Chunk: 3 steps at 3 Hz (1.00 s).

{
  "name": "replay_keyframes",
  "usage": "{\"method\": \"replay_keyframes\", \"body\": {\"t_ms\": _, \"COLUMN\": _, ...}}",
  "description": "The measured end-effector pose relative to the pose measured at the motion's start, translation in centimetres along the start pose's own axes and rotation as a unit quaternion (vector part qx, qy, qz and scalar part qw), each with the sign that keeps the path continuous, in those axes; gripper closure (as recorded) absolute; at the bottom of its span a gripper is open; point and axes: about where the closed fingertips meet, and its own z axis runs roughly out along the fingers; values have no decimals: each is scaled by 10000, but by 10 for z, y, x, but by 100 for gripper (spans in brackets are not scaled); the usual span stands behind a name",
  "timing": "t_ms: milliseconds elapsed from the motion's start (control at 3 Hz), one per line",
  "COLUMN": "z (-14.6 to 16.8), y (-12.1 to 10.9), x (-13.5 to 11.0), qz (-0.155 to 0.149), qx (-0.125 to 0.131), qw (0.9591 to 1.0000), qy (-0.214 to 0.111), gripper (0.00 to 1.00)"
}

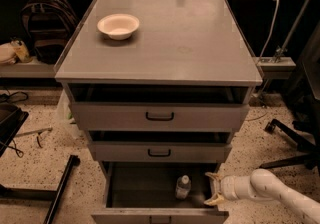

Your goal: Pick blue plastic bottle from bottom drawer and place on counter

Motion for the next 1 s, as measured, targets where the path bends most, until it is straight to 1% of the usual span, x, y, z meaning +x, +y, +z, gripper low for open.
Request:
{"method": "replay_keyframes", "body": {"t_ms": 333, "z": 11, "y": -5, "x": 7, "qz": 82, "qx": 24, "qw": 9999, "qy": -82, "gripper": 35}}
{"method": "replay_keyframes", "body": {"t_ms": 1000, "z": 40, "y": -15, "x": 11, "qz": 126, "qx": -35, "qw": 9995, "qy": -285, "gripper": 35}}
